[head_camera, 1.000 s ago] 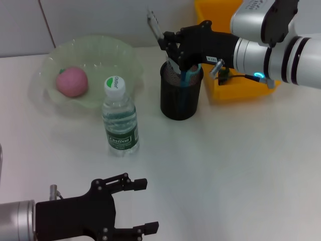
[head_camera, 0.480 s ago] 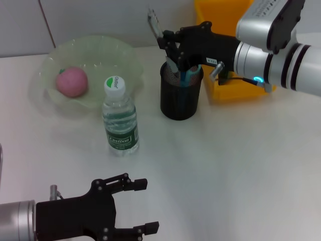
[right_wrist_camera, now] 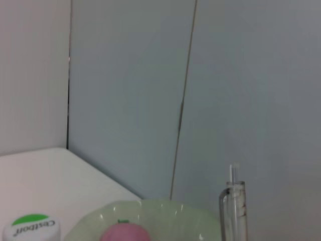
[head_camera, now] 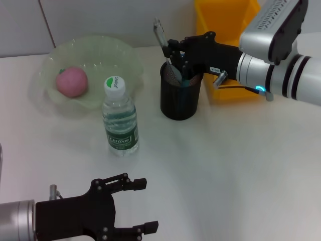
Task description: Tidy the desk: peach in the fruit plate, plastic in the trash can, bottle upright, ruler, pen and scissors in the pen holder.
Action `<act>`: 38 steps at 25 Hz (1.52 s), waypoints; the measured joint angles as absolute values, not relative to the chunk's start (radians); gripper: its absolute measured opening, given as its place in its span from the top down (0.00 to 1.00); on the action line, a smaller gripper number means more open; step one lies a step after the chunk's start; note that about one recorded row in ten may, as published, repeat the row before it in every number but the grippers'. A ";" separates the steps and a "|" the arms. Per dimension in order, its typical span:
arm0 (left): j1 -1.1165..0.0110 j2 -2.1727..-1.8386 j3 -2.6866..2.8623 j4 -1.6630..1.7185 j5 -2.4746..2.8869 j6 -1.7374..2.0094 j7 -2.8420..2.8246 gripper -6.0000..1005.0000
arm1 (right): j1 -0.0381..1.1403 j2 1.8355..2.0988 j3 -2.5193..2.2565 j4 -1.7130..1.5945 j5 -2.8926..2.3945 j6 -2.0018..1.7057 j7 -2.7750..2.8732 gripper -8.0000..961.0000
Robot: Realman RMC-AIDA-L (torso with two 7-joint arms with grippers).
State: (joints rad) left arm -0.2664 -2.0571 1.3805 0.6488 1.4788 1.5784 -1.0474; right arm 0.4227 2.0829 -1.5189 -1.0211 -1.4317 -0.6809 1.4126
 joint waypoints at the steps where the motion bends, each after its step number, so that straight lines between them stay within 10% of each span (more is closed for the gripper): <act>1: -0.266 -2.057 1.380 0.649 1.479 1.578 -1.048 0.16 | 0.423 2.083 -1.518 -0.998 -1.382 -0.685 1.375 0.86; 15: -0.263 -2.051 1.377 0.649 1.479 1.584 -1.048 0.16 | 0.401 2.080 -1.519 -0.949 -1.335 -0.707 1.337 0.84; 24: -0.240 -2.047 1.308 0.660 1.479 1.651 -1.037 0.16 | 0.284 2.066 -1.234 -1.045 -1.370 -1.243 1.423 0.47; 31: -0.227 -2.041 1.252 0.651 1.479 1.696 -1.014 0.16 | 0.298 1.977 -0.990 -0.792 -1.665 -1.783 1.310 0.16; 38: -0.228 -2.047 1.250 0.650 1.479 1.698 -1.013 0.16 | 0.307 1.985 -0.978 -0.719 -1.772 -1.830 1.280 0.14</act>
